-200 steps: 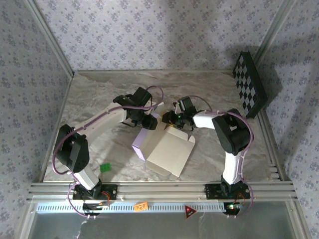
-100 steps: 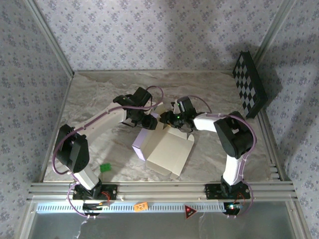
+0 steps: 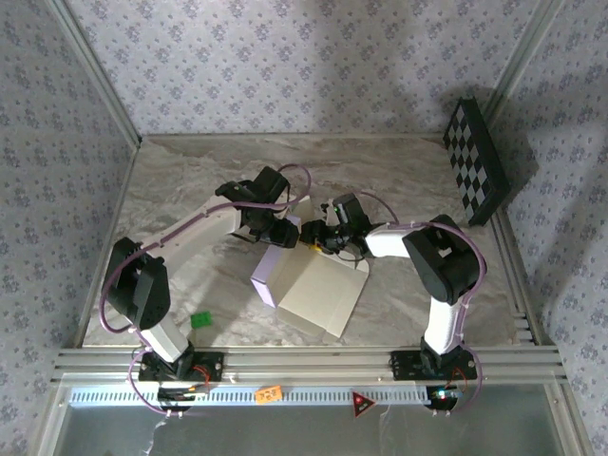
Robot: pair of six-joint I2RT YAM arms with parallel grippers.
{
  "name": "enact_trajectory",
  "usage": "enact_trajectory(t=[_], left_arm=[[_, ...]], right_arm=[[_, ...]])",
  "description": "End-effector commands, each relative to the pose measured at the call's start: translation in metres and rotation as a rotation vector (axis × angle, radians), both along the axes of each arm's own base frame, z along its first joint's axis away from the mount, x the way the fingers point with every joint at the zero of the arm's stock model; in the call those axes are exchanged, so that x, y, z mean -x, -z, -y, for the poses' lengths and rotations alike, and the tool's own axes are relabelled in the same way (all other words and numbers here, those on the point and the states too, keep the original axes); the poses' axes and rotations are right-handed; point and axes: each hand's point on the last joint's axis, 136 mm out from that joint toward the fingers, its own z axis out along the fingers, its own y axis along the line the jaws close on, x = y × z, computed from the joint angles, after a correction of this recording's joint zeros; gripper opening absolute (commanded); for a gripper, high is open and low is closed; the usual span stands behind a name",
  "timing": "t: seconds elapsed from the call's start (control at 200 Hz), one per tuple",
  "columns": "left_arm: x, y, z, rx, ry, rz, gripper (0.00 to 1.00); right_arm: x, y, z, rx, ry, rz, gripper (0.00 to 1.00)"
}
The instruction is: Fold the paper box
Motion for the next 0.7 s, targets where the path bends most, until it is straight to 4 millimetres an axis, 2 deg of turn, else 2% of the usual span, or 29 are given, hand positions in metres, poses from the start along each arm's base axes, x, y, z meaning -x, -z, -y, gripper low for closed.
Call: enact_trajectory(t=[0.0,0.135,0.375,0.695], left_arm=[[0.004,0.001,0.003,0.007,-0.002,-0.023,0.46],[0.005,0.002,0.002,0.004,-0.009,-0.027,0.46],[0.006,0.002,0.002,0.004,-0.014,-0.031,0.46],[0.006,0.003,0.003,0.008,-0.016,-0.037,0.46]], right_arm=[[0.008,-0.015,-0.012,-0.066,-0.034,0.002,0.57],[0.013,-0.007,-0.013,-0.063,-0.034,-0.026,0.56],[0.020,0.008,-0.013,-0.055,-0.030,-0.084,0.41],[0.036,0.046,-0.001,0.087,-0.031,-0.189,0.28]])
